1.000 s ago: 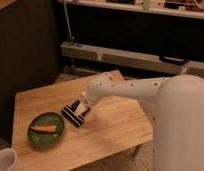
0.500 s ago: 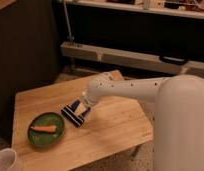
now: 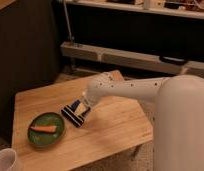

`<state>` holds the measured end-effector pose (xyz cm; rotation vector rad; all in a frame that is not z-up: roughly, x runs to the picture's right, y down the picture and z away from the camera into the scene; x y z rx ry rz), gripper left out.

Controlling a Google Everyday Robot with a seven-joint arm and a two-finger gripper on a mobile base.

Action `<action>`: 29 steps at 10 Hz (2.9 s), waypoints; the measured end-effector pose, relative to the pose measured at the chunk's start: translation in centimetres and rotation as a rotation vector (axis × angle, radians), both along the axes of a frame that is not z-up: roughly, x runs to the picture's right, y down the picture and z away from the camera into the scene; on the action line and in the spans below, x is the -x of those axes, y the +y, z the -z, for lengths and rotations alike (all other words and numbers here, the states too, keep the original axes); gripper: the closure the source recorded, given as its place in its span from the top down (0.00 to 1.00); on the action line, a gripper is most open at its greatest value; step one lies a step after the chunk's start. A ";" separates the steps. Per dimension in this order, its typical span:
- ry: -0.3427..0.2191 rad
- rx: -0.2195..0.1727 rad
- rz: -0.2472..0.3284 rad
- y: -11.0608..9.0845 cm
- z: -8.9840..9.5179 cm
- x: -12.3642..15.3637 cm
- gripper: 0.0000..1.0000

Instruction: Place the eraser on the white sponge

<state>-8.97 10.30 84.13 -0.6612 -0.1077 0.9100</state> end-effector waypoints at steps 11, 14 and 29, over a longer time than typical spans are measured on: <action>0.115 0.038 0.159 5.3 2.2 2.4 0.80; 0.090 0.055 0.148 6.0 2.4 2.9 0.80; 0.130 0.077 0.143 8.0 -2.0 4.8 0.30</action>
